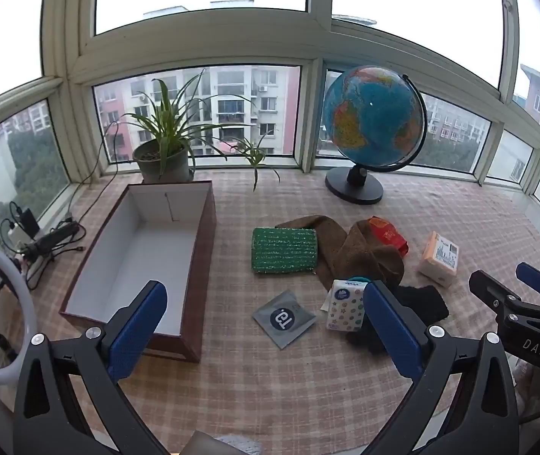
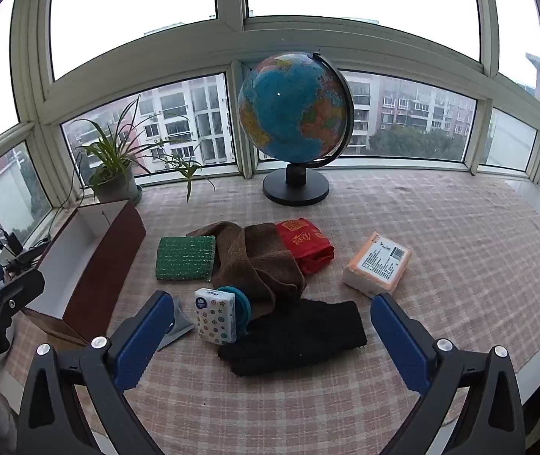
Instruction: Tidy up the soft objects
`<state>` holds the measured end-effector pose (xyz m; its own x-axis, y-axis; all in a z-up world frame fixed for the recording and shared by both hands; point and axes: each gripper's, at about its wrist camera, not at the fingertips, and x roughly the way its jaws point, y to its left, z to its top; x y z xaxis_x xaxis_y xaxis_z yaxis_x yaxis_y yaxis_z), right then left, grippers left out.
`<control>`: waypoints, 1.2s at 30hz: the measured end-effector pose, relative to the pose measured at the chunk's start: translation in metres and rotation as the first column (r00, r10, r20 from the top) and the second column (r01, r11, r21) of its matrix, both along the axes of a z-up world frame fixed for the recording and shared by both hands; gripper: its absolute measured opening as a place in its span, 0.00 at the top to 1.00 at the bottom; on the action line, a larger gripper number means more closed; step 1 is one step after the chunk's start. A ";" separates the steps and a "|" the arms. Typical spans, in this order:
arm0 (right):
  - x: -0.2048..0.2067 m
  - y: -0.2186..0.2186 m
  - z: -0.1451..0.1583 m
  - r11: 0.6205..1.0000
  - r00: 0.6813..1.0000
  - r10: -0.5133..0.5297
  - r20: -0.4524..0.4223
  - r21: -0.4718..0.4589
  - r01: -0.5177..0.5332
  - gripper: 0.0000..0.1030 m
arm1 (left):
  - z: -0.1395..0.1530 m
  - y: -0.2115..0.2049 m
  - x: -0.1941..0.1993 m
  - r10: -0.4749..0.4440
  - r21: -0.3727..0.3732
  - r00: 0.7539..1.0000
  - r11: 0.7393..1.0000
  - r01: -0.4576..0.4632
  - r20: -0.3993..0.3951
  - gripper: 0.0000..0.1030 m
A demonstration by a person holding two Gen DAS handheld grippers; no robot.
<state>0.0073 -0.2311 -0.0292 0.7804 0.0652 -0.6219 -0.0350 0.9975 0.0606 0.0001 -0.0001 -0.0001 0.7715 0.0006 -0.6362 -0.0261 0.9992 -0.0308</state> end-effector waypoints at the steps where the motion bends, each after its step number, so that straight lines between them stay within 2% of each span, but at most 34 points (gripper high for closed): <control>1: 0.000 0.000 0.000 1.000 1.000 0.000 0.000 -0.001 0.000 0.00 | 0.000 0.000 0.000 0.002 0.000 1.000 1.000 -0.002 -0.001 0.00; 6: 0.000 0.001 -0.001 1.000 1.000 0.000 -0.001 0.001 0.000 0.00 | 0.000 0.000 -0.002 0.017 -0.009 1.000 1.000 -0.017 0.004 0.00; 9: 0.001 0.001 -0.002 1.000 1.000 0.000 0.000 -0.002 0.000 0.00 | -0.011 0.006 -0.001 0.020 -0.016 1.000 1.000 -0.020 -0.006 0.00; 18: -0.001 0.001 -0.008 1.000 1.000 0.006 -0.002 0.020 -0.006 0.00 | -0.009 0.011 0.002 0.031 -0.034 0.999 0.999 -0.031 -0.025 0.00; 24: -0.003 -0.001 -0.004 1.000 1.000 -0.029 0.009 -0.002 0.029 0.00 | -0.009 0.010 0.001 0.029 -0.032 0.999 0.999 -0.030 -0.024 0.00; 36: -0.010 0.005 0.000 0.999 1.000 -0.015 0.024 -0.035 0.016 0.00 | -0.008 0.008 -0.002 0.025 -0.030 0.999 0.999 -0.026 -0.021 0.00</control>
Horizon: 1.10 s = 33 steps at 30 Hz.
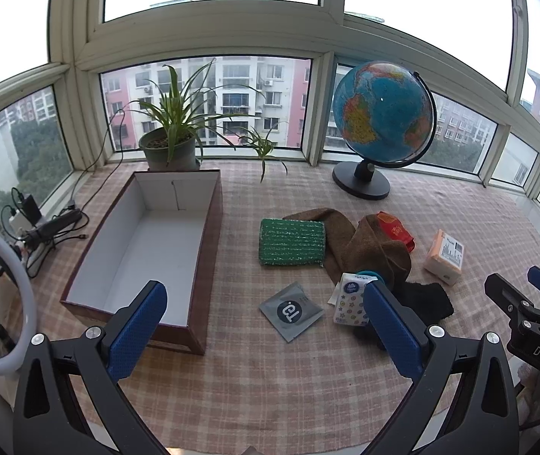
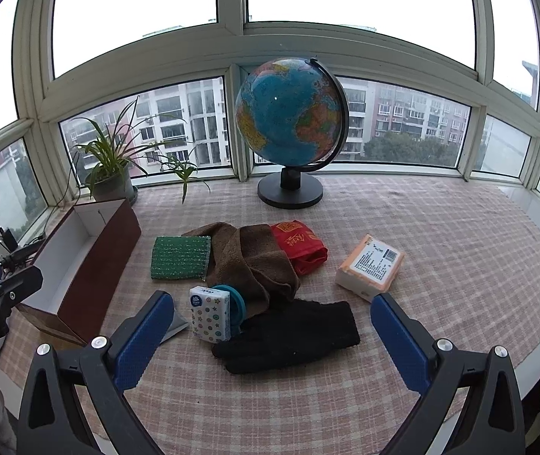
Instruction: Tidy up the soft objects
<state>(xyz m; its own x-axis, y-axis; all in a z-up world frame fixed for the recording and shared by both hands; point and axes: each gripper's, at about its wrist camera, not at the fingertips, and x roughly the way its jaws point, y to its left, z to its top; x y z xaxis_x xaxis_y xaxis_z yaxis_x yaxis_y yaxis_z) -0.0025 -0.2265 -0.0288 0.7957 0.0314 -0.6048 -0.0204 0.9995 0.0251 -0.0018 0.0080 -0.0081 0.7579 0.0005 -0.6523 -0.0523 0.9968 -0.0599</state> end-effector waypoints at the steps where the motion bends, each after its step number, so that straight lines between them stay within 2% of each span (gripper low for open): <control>1: 0.000 0.001 0.000 1.000 1.000 0.003 0.000 -0.003 -0.003 0.00 | 0.000 0.000 0.000 0.000 -0.001 1.000 1.000 0.000 0.000 0.00; 33: 0.001 -0.001 -0.002 1.000 1.000 0.022 -0.015 0.005 -0.022 0.00 | 0.004 -0.003 -0.001 -0.006 -0.001 1.000 1.000 0.006 0.003 0.00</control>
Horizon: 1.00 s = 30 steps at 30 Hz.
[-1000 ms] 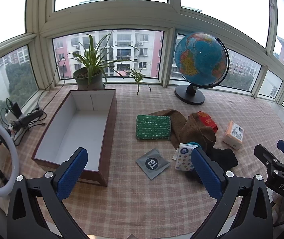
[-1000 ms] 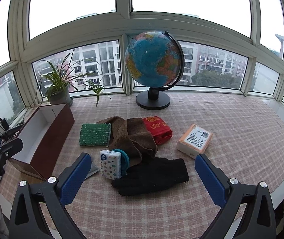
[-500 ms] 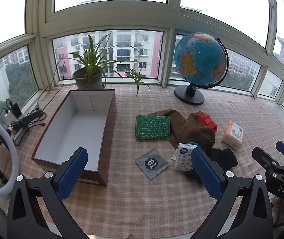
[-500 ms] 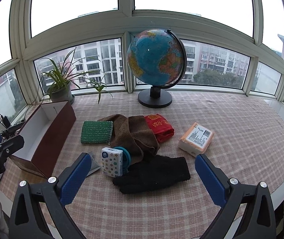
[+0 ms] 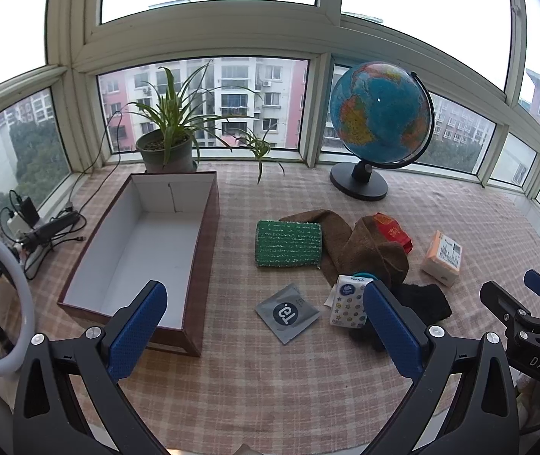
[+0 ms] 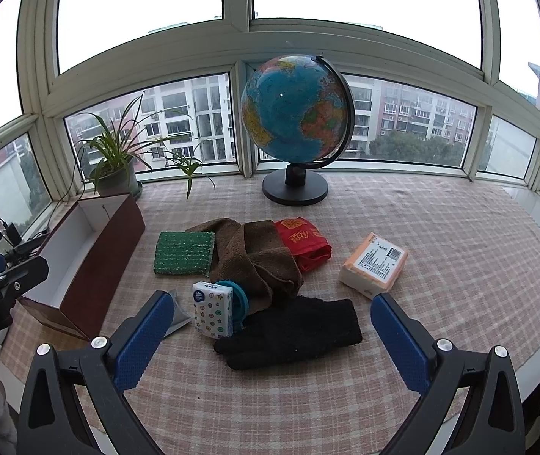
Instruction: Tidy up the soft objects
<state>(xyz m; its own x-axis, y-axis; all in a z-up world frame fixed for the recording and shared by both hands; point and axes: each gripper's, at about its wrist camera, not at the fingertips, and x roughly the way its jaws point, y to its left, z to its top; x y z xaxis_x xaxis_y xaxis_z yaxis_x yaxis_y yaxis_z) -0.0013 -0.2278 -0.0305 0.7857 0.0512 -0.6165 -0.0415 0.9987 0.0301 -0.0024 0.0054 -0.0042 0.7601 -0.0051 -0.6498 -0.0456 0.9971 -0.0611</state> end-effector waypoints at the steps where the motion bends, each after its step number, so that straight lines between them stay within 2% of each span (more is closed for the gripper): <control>1: 0.000 0.000 0.000 1.000 1.000 0.001 -0.001 0.000 -0.001 0.00 | 0.000 0.000 0.000 0.001 0.000 1.000 1.000 -0.001 0.000 0.00; 30: 0.002 -0.002 -0.008 1.000 1.000 -0.002 -0.023 0.017 0.002 0.00 | -0.011 0.002 0.008 -0.016 -0.009 1.000 1.000 0.015 -0.024 0.00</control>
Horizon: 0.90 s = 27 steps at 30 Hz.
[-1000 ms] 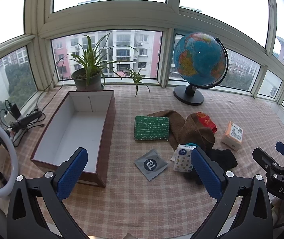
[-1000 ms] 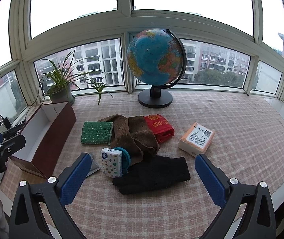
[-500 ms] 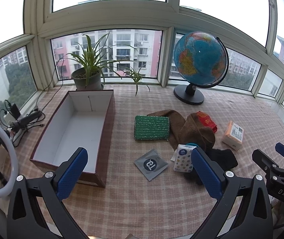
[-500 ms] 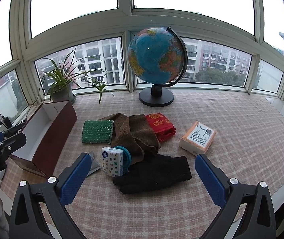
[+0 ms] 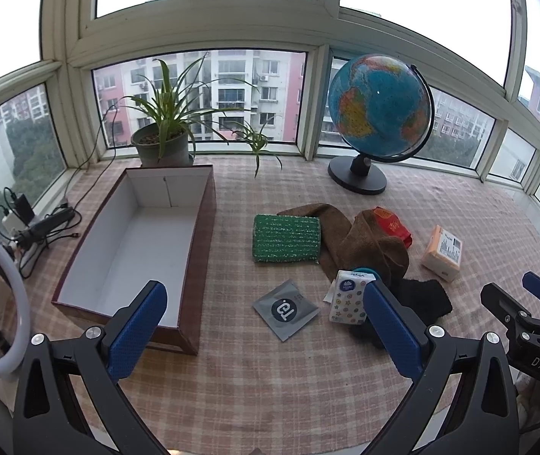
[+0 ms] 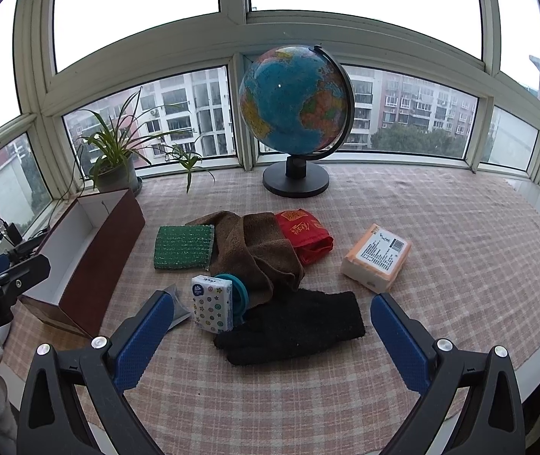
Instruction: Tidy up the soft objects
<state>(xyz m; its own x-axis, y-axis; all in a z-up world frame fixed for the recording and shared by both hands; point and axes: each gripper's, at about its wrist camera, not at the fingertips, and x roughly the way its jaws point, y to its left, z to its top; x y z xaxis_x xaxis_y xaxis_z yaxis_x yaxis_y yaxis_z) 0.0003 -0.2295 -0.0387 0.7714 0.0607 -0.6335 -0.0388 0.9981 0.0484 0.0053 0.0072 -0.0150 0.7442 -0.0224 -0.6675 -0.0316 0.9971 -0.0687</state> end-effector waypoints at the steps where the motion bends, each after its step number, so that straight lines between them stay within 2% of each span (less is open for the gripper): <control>1: 0.000 0.000 0.000 1.000 1.000 -0.001 -0.001 0.003 0.001 0.00 | -0.001 0.001 0.001 -0.002 0.002 1.000 1.000 0.002 -0.005 0.00; 13: -0.006 -0.016 0.000 0.997 0.998 -0.054 -0.017 0.054 0.055 0.00 | -0.004 0.013 0.014 -0.050 -0.011 0.998 0.999 0.049 -0.033 0.00; 23: -0.007 -0.055 -0.005 0.969 0.981 -0.179 -0.069 0.162 0.188 0.00 | -0.005 0.021 0.030 -0.125 -0.017 0.991 0.992 0.125 -0.038 0.00; 27: -0.007 -0.069 -0.008 0.958 0.971 -0.221 -0.089 0.164 0.234 0.00 | -0.009 0.019 0.036 -0.159 -0.029 0.986 0.987 0.158 -0.048 0.00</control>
<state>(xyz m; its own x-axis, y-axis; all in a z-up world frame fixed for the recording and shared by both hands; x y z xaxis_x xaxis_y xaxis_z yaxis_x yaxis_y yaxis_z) -0.0066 -0.2982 -0.0467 0.7321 0.0014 -0.6812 0.1978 0.9565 0.2145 0.0412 0.0259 -0.0242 0.6958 -0.1544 -0.7014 0.1226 0.9878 -0.0958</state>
